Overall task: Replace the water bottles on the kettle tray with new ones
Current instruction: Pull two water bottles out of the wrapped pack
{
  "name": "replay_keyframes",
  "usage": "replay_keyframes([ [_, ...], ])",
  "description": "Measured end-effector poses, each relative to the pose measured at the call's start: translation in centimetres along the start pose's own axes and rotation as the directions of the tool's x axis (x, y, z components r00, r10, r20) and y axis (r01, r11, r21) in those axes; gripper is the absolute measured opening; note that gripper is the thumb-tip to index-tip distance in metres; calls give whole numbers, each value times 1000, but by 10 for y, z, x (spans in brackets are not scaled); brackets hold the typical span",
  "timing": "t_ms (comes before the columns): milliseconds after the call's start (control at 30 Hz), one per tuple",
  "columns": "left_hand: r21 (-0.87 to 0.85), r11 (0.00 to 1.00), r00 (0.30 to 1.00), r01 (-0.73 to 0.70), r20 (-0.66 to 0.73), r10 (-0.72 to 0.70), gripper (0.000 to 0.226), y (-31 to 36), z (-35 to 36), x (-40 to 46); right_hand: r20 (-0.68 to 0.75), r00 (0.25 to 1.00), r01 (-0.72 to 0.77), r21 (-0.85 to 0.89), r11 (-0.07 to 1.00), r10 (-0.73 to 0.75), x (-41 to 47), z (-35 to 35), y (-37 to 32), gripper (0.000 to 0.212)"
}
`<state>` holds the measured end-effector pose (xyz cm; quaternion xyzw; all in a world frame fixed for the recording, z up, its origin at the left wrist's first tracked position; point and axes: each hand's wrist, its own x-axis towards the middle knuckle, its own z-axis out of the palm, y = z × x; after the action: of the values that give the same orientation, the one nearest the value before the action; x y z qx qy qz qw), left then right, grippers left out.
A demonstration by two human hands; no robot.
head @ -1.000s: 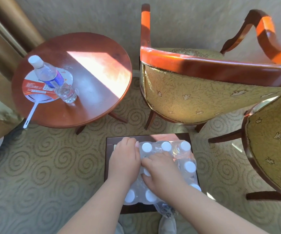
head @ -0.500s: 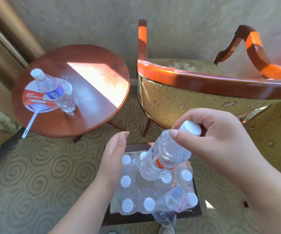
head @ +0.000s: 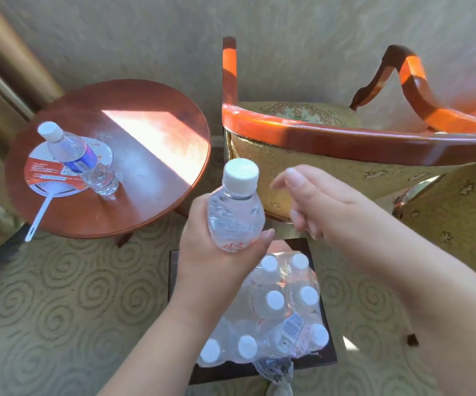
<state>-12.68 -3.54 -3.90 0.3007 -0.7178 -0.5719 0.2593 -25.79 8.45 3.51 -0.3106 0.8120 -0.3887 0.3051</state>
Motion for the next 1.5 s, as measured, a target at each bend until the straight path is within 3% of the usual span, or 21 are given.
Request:
replay_keyframes([
  [33,-8,1000,1000,-13,-12,13,58,0,-5,2,5,996,-91,-65,994,92,-2,5,12,43],
  [100,-20,1000,999,-1,-39,0,56,-2,-14,5,48,988,-112,-407,906,143,-8,32,39,30],
  [200,-11,1000,996,21,-84,-21,57,-4,-20,7,167,979,32,-682,731,114,-22,91,71,15],
  [267,3,1000,994,6,-105,-5,57,-4,-21,5,279,948,147,-813,564,155,-26,119,88,21],
  [333,-5,1000,993,-16,-116,15,57,-2,-21,2,337,910,224,-891,396,243,-19,136,100,31],
  [400,-20,1000,993,-21,-115,19,57,0,-17,0,329,880,233,-927,293,341,-5,151,109,35],
  [533,-7,1000,995,-9,-98,8,60,-1,-12,-3,293,757,113,-939,324,584,28,175,117,36],
  [600,-4,1000,997,-10,-80,9,59,-3,-14,-3,353,771,211,-927,310,531,31,178,123,32],
  [733,11,1000,996,-24,-84,25,56,-7,-21,-4,488,863,445,-857,261,130,3,148,129,19],
  [800,8,1000,995,-11,-103,12,55,-10,-22,-6,443,892,445,-829,340,-88,-12,128,131,24],
  [900,-2,1000,993,-10,-113,10,54,-11,-24,-7,174,929,357,-650,671,-326,-37,100,120,16],
  [967,-4,1000,993,-15,-113,15,55,-12,-27,-8,-34,938,283,-500,818,-345,-53,79,106,11],
  [1033,-11,1000,993,-11,-120,9,55,-12,-29,-8,-224,920,220,-385,896,-322,-69,50,86,14],
  [1167,-28,1000,989,10,-149,-14,54,-6,-24,-7,-433,858,132,-333,934,-276,-85,-4,40,7],
  [1400,-6,1000,989,-12,-150,11,56,2,-9,-3,-378,872,125,-443,888,-311,-45,-22,41,13],
  [1500,1,1000,988,-13,-151,13,57,0,-8,-3,-418,856,214,-246,945,-303,-34,-14,55,14],
])
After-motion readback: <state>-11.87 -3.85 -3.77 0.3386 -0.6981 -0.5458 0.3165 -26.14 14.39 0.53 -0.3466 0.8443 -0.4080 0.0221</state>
